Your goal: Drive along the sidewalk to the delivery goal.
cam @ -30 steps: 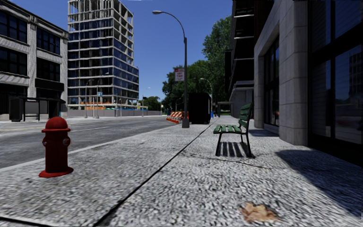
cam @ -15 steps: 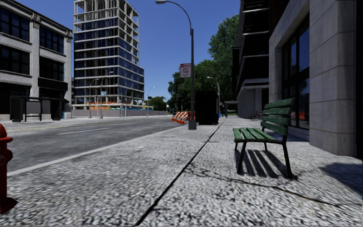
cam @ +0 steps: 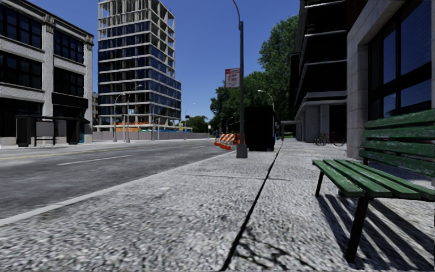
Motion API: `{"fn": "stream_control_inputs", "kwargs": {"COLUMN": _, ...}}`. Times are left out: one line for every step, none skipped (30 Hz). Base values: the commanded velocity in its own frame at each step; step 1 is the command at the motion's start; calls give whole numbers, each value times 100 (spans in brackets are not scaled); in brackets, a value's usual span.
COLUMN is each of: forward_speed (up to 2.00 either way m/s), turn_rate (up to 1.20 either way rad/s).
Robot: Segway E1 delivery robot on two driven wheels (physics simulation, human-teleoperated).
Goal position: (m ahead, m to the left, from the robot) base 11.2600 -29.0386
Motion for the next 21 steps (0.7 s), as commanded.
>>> {"fn": "stream_control_inputs", "kwargs": {"forward_speed": 200, "turn_rate": 23}}
{"fn": "stream_control_inputs", "kwargs": {"forward_speed": 200, "turn_rate": 18}}
{"fn": "stream_control_inputs", "kwargs": {"forward_speed": 200, "turn_rate": 9}}
{"fn": "stream_control_inputs", "kwargs": {"forward_speed": 200, "turn_rate": 0}}
{"fn": "stream_control_inputs", "kwargs": {"forward_speed": 200, "turn_rate": 0}}
{"fn": "stream_control_inputs", "kwargs": {"forward_speed": 200, "turn_rate": 0}}
{"fn": "stream_control_inputs", "kwargs": {"forward_speed": 200, "turn_rate": 0}}
{"fn": "stream_control_inputs", "kwargs": {"forward_speed": 200, "turn_rate": 0}}
{"fn": "stream_control_inputs", "kwargs": {"forward_speed": 200, "turn_rate": 0}}
{"fn": "stream_control_inputs", "kwargs": {"forward_speed": 200, "turn_rate": 0}}
{"fn": "stream_control_inputs", "kwargs": {"forward_speed": 200, "turn_rate": 0}}
{"fn": "stream_control_inputs", "kwargs": {"forward_speed": 200, "turn_rate": 0}}
{"fn": "stream_control_inputs", "kwargs": {"forward_speed": 200, "turn_rate": 0}}
{"fn": "stream_control_inputs", "kwargs": {"forward_speed": 200, "turn_rate": 0}}
{"fn": "stream_control_inputs", "kwargs": {"forward_speed": 200, "turn_rate": 0}}
{"fn": "stream_control_inputs", "kwargs": {"forward_speed": 200, "turn_rate": 0}}
{"fn": "stream_control_inputs", "kwargs": {"forward_speed": 200, "turn_rate": 0}}
{"fn": "stream_control_inputs", "kwargs": {"forward_speed": 200, "turn_rate": 0}}
{"fn": "stream_control_inputs", "kwargs": {"forward_speed": 200, "turn_rate": 0}}
{"fn": "stream_control_inputs", "kwargs": {"forward_speed": 200, "turn_rate": -18}}
{"fn": "stream_control_inputs", "kwargs": {"forward_speed": 200, "turn_rate": -18}}
